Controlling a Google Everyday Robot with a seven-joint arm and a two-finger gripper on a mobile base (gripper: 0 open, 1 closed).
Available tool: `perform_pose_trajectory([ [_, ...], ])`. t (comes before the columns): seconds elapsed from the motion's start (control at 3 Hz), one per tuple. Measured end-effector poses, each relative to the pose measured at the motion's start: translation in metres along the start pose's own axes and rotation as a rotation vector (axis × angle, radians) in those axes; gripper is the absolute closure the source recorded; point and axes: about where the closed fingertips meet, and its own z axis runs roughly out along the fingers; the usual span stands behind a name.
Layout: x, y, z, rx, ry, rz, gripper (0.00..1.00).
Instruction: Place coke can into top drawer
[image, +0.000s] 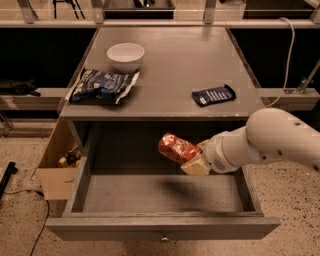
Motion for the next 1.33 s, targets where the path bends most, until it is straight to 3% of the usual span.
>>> perform_pose_trajectory([
  [1.0, 0.016, 0.007, 0.019, -0.032, 0.038, 0.024, 1.00],
  [1.33, 0.050, 0.025, 0.058, -0.099, 0.110, 0.059, 1.00],
])
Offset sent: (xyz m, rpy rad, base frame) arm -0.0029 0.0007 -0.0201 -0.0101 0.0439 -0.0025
